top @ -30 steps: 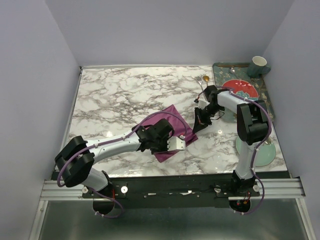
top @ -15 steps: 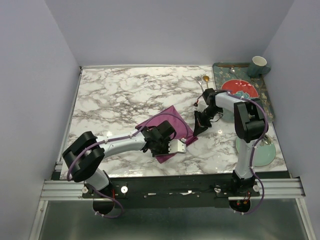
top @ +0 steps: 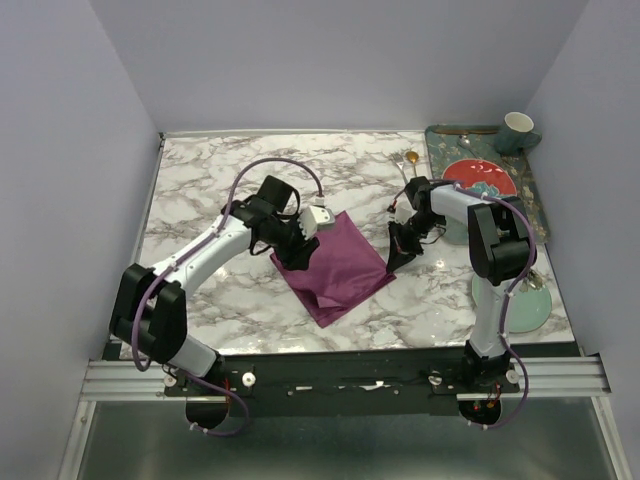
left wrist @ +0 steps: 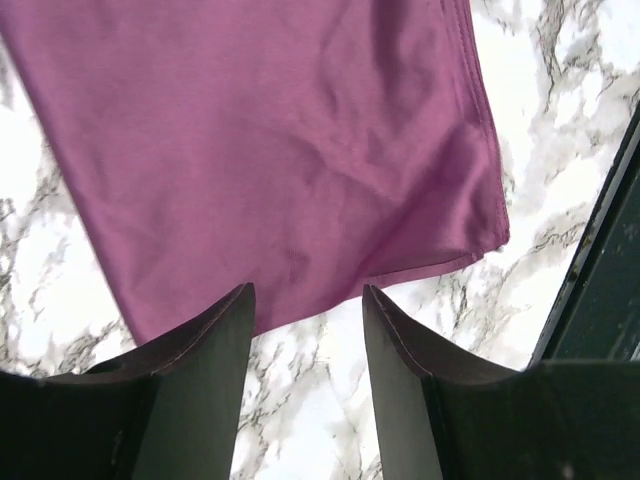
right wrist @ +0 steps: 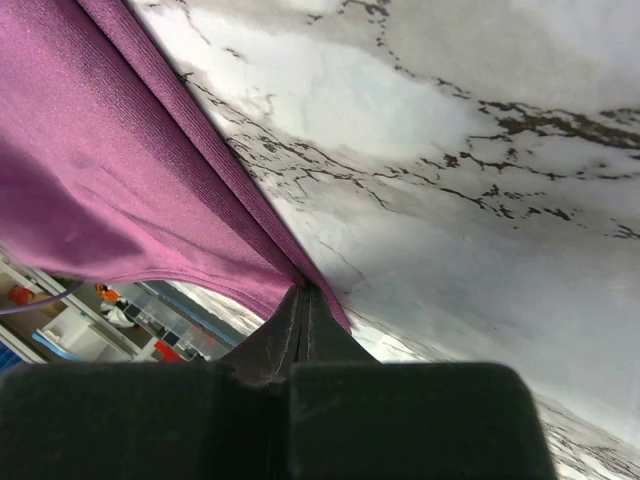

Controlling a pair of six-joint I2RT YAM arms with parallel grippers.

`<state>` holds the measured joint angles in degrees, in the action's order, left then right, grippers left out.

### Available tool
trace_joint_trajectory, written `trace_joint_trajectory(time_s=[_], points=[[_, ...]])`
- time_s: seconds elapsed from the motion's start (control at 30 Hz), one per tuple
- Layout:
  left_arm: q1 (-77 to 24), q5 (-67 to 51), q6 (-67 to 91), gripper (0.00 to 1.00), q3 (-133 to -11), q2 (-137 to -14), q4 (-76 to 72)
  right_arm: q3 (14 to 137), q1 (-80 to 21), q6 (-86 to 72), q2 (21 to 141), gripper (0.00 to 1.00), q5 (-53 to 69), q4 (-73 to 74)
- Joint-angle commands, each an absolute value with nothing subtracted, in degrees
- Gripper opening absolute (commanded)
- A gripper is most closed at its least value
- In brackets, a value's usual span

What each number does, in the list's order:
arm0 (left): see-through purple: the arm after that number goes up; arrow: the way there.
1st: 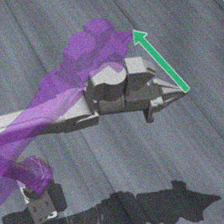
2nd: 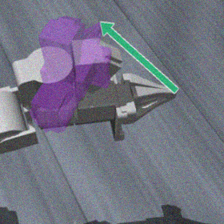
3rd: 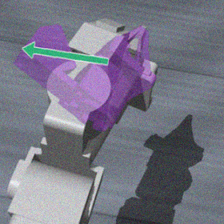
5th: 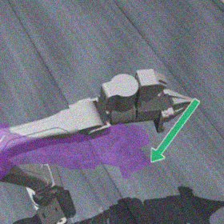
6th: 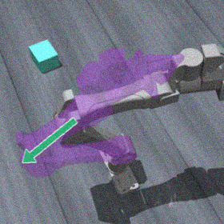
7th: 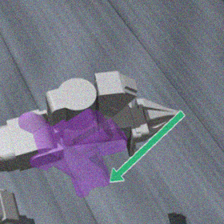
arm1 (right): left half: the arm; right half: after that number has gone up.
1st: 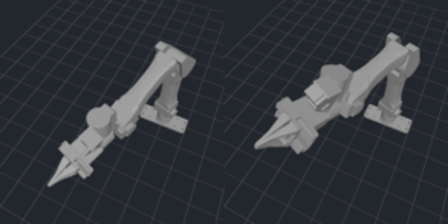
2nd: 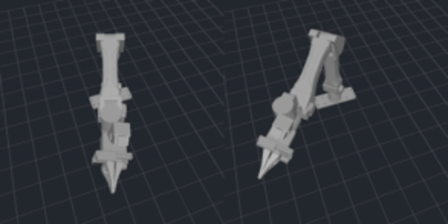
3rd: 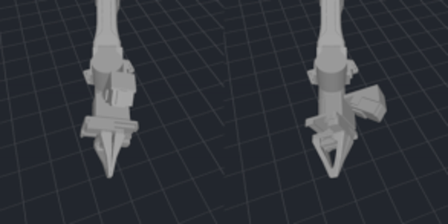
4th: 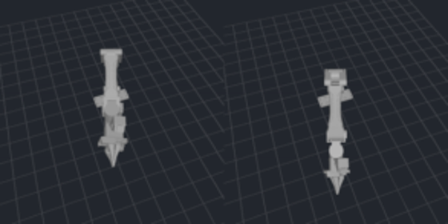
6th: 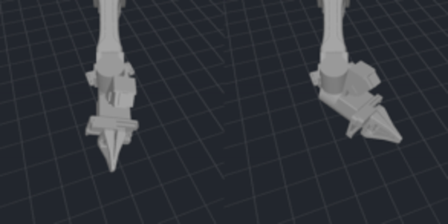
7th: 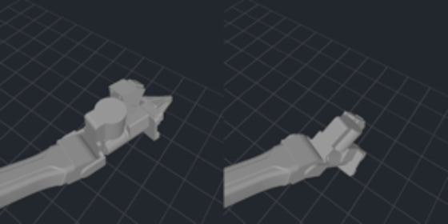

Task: Fold the napkin into a case and place the utensils inside
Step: Fold the square-folded napkin at the center of the board.

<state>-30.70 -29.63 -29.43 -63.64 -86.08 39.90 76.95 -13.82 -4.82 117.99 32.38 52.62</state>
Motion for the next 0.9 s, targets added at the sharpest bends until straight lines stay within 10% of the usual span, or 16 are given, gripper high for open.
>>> trace_joint_trajectory(time_s=[0.0,0.87], points=[[-26.3,-38.6,-26.5,0.53,-65.5,-88.4,43.9,76.1,-14.0,-3.4,119.5,0.01,27.9,51.2],[-23.8,-20.0,-26.7,0.32,-76.8,-112.8,42.7,69.1,-14.6,-5.4,117.3,0.01,37.3,49.0]])
